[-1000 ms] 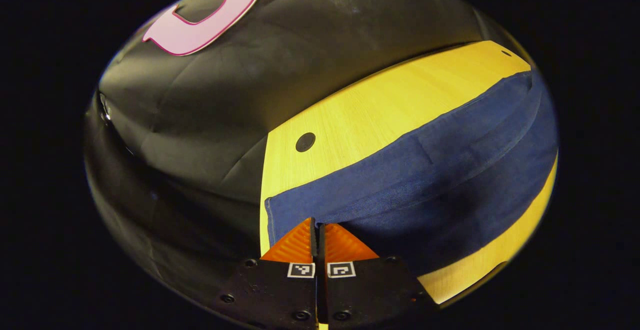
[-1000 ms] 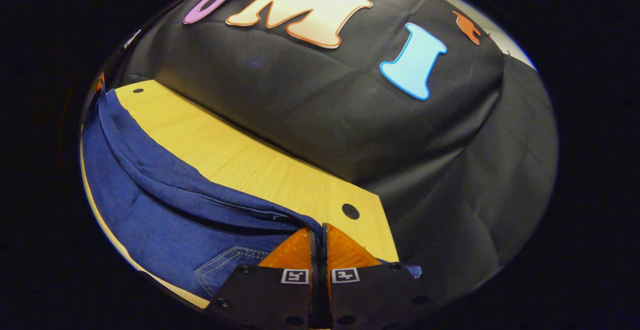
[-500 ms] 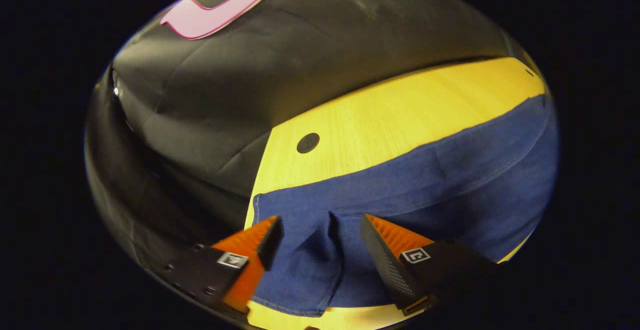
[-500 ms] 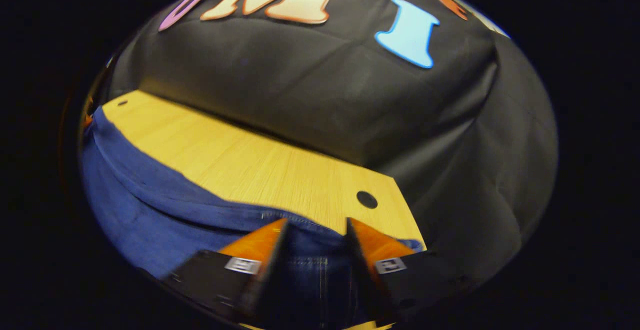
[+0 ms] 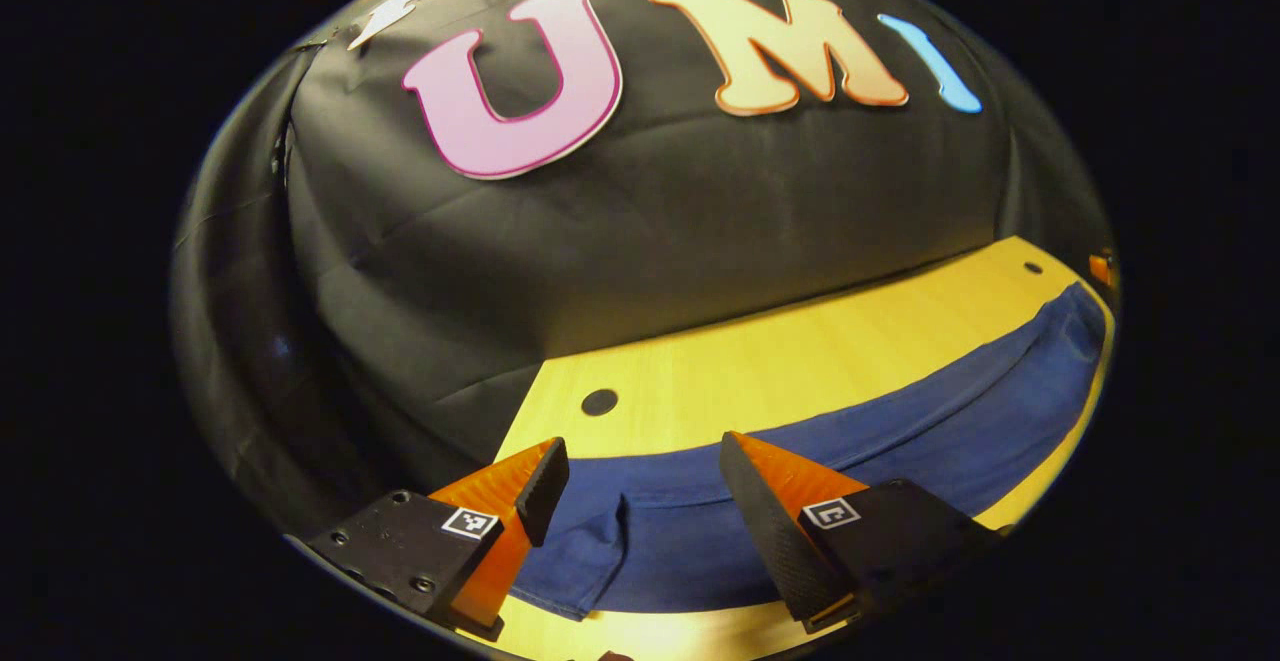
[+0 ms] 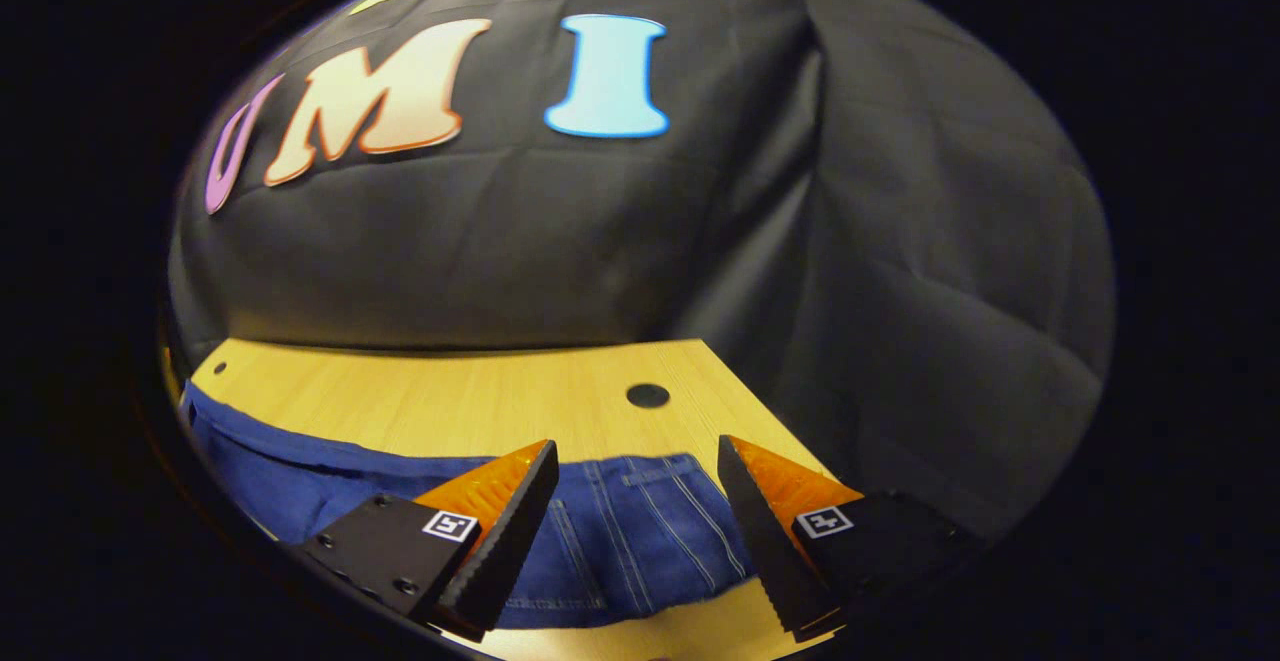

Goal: Grasp the waist and the cuffs of the jeans and fold them to make the two legs overlap; first hold the waist and fold one-third of the jeans toward the cuffs, then hold the cuffs and fold the remaining one-third in the same direction to finish folding.

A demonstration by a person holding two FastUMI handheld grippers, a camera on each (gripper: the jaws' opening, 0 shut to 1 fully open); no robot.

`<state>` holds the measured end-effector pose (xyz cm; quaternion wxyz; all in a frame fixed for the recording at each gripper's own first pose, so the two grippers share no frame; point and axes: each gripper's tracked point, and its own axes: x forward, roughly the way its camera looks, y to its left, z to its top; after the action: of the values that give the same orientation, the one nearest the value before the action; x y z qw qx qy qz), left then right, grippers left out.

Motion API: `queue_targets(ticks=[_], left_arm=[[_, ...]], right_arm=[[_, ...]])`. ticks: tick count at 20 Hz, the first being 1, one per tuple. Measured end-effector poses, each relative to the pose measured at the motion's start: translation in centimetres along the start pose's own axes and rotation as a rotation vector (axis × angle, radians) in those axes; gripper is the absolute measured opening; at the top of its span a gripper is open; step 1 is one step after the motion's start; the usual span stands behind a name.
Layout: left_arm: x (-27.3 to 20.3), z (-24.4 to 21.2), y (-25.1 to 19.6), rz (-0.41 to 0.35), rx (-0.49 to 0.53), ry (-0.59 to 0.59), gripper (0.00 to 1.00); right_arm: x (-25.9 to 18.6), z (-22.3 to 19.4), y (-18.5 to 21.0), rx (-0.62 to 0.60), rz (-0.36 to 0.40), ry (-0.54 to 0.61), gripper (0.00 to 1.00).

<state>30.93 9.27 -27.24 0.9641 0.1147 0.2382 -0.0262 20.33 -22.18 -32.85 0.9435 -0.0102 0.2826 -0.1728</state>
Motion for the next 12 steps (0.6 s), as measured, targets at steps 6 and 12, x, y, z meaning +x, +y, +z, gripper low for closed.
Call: queue_targets(ticks=[6, 12], left_arm=[[-3.3, 3.2, -4.5, -0.093, -0.109, -0.074, 0.95], [-4.1, 3.9, -6.5, -0.102, -0.078, -0.055, 0.95]], right_arm=[[1.7, -6.4, -4.5, 0.213, -0.119, 0.164, 1.00], [1.8, -8.8, -4.3, 0.315, -0.108, 0.274, 0.97]])
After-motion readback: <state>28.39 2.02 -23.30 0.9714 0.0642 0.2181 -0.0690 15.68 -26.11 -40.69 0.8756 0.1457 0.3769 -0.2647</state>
